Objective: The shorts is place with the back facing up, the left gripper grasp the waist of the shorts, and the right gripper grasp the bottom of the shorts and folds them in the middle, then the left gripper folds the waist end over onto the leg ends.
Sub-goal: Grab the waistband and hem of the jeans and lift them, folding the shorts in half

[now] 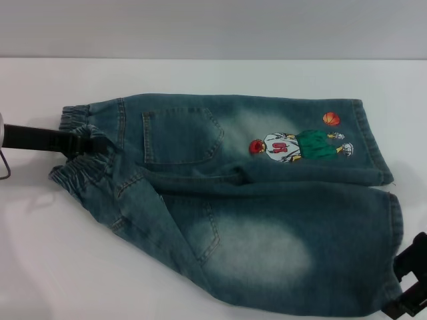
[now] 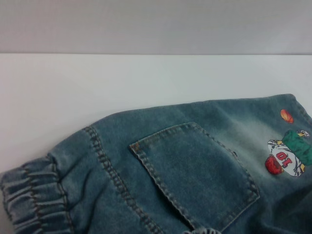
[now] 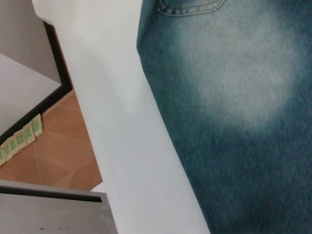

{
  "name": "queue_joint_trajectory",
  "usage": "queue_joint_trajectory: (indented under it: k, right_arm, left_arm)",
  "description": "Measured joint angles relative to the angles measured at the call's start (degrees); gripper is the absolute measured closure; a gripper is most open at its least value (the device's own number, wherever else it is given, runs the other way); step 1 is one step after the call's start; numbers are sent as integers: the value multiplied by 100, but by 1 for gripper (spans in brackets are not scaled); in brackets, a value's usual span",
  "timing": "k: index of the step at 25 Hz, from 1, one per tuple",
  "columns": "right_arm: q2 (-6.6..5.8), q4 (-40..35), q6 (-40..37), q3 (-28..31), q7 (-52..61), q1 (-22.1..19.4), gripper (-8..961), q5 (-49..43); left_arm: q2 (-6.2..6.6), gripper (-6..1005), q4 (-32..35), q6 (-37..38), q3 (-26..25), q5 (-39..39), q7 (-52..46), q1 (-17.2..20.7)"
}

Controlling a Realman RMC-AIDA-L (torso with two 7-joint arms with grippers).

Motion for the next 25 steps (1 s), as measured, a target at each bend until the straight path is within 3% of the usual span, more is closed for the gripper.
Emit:
queue_joint_trajectory:
  k: [6,19,25]
  right_arm:
    - [74,-2,51,-37,-5,57,301,2]
    - [105,8,259,-267,27,12,307,-41]
    - [138,-1,359,-272,28,5,534,-34]
  left_arm:
    - [0,898,1,-3,0,0,-2,-18]
    - [26,893,2,-44,0,0,-4,-58]
    - [26,891,3,-43,-1,0,-4,-69]
